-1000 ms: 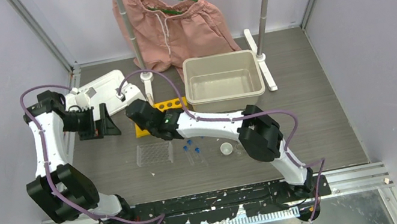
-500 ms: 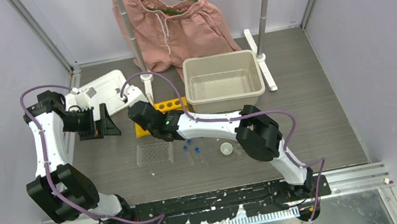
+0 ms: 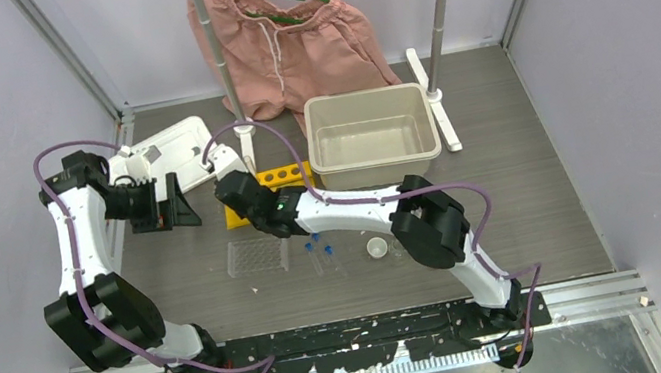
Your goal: Organize the chemistry lab equipment
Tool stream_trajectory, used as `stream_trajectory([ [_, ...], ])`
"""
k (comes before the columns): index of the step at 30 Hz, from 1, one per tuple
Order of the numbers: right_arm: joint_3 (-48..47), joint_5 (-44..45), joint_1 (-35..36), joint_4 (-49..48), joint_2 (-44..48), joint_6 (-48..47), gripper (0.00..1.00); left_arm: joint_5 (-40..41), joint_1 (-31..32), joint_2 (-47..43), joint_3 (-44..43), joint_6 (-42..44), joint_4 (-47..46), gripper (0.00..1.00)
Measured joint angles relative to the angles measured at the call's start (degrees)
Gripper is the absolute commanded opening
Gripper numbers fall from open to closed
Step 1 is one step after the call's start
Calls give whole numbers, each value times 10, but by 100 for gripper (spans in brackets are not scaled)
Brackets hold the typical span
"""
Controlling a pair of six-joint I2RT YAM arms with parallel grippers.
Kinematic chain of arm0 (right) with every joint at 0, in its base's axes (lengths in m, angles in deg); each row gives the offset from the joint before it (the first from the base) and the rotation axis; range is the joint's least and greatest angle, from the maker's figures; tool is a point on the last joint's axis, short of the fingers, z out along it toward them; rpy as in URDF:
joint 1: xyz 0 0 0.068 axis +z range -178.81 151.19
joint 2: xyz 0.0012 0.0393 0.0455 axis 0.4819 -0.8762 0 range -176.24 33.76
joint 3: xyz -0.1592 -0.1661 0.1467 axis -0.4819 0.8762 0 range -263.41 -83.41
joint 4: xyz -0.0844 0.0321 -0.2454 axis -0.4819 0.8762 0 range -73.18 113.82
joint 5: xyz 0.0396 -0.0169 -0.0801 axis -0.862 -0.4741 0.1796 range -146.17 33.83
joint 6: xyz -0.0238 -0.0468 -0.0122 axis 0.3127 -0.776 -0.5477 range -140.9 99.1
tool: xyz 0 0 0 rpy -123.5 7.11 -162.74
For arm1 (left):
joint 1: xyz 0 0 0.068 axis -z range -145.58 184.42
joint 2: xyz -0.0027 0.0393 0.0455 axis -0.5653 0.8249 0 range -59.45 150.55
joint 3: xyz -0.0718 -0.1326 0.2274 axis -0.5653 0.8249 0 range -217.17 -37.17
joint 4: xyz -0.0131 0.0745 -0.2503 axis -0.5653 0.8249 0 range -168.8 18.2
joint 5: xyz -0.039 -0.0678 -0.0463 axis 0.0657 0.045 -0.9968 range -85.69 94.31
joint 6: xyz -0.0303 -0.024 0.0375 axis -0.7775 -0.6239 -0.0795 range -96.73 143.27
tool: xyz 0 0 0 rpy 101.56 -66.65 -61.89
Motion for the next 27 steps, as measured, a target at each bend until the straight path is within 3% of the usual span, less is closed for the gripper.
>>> stream_trajectory([
  [18, 20, 2, 1, -17, -12, 0, 1, 0, 0, 0, 0, 2, 0, 100],
  [27, 34, 9, 4, -21, -16, 14, 32, 0, 0, 0, 0, 2, 1, 100],
])
